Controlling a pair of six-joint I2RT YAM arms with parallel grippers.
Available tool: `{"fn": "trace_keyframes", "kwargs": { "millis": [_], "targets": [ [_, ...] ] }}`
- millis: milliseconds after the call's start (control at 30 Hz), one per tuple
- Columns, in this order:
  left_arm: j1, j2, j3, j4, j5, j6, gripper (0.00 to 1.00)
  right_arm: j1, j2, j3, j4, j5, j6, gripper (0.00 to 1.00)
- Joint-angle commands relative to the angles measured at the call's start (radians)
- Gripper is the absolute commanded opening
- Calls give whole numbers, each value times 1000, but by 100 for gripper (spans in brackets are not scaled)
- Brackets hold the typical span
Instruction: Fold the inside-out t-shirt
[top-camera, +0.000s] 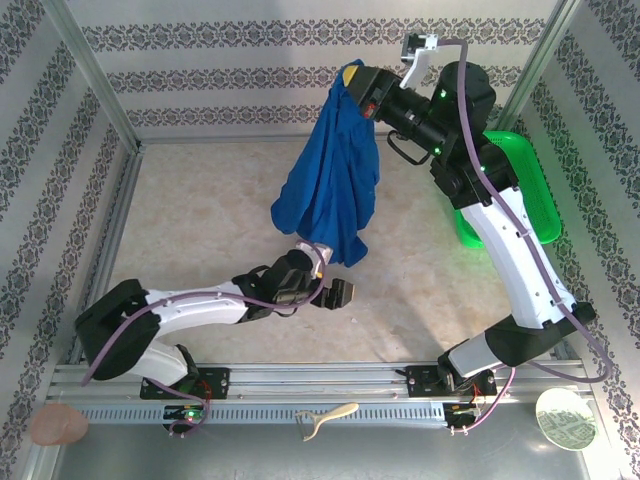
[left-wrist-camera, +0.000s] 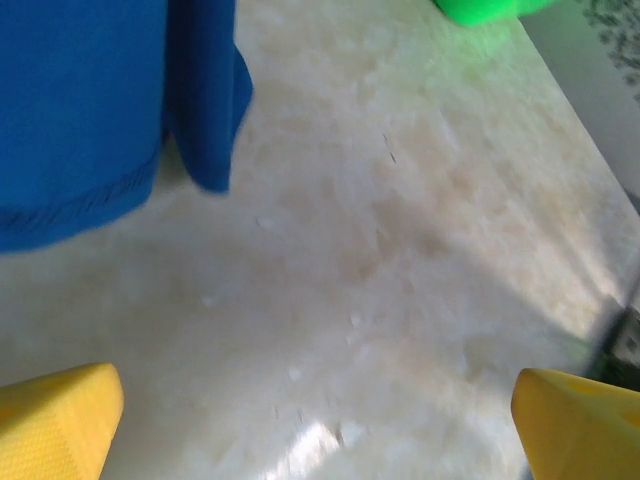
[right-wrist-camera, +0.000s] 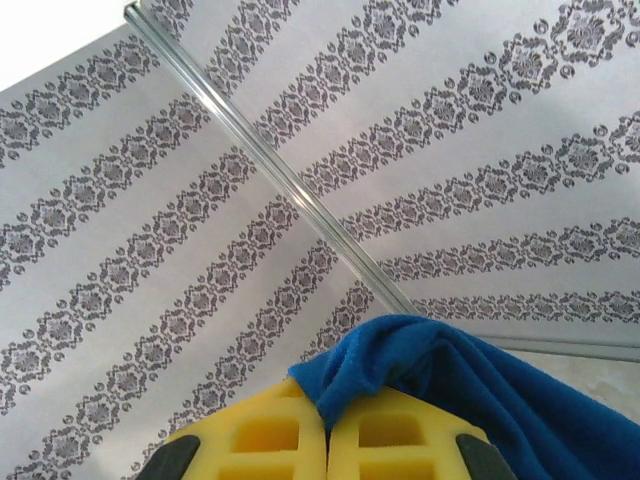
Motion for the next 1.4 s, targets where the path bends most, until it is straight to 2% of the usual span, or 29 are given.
{"fn": "trace_keyframes", "kwargs": {
  "millis": [0,100,200,400,500,533,567,600,633,667,700,767,867,933,1033,1100,1200,1367],
  "targets": [
    [-8,38,41,102,-246,-2,100,9,10,65,25,31,15,0],
    [-6,39,31,105,-364,17,100,9,15,100,0,38,8,0],
    [9,30,21,98,-410,34,100,9,17,124,-15,34,7,0],
    [77,46,16,140,-356,25,100,9,17,137,-21,30,11,0],
    [105,81,25,246,-257,57,98,8,18,136,-29,35,6,0],
    [112,94,32,277,-216,64,90,5,17,136,-32,39,2,0],
    [119,105,39,304,-164,75,78,2,17,133,-36,41,1,0],
    [128,115,49,323,-112,79,54,-6,16,130,-36,43,0,0],
    [134,118,58,324,-82,80,26,-17,13,125,-38,45,0,0],
    [138,111,62,316,-64,81,9,-31,11,124,-42,47,-1,0],
    [146,90,61,299,-49,84,0,-50,8,119,-47,48,-2,0],
    [178,9,53,230,-40,90,0,-104,-3,112,-64,49,-7,0],
    [293,-187,73,57,24,92,0,-219,-26,84,-98,50,-19,0],
    [401,-333,134,-94,64,114,0,-317,-39,50,-124,26,-15,0],
    [576,-451,283,-282,115,163,0,-423,-69,-49,-124,-13,11,0],
    [700,-448,425,-402,180,199,0,-469,-101,-135,-97,-52,34,0],
    [826,-384,595,-523,263,227,0,-495,-137,-220,-75,-100,43,0],
    [931,-349,670,-531,303,189,0,-518,-205,-294,-74,-152,50,0]
  ]
}}
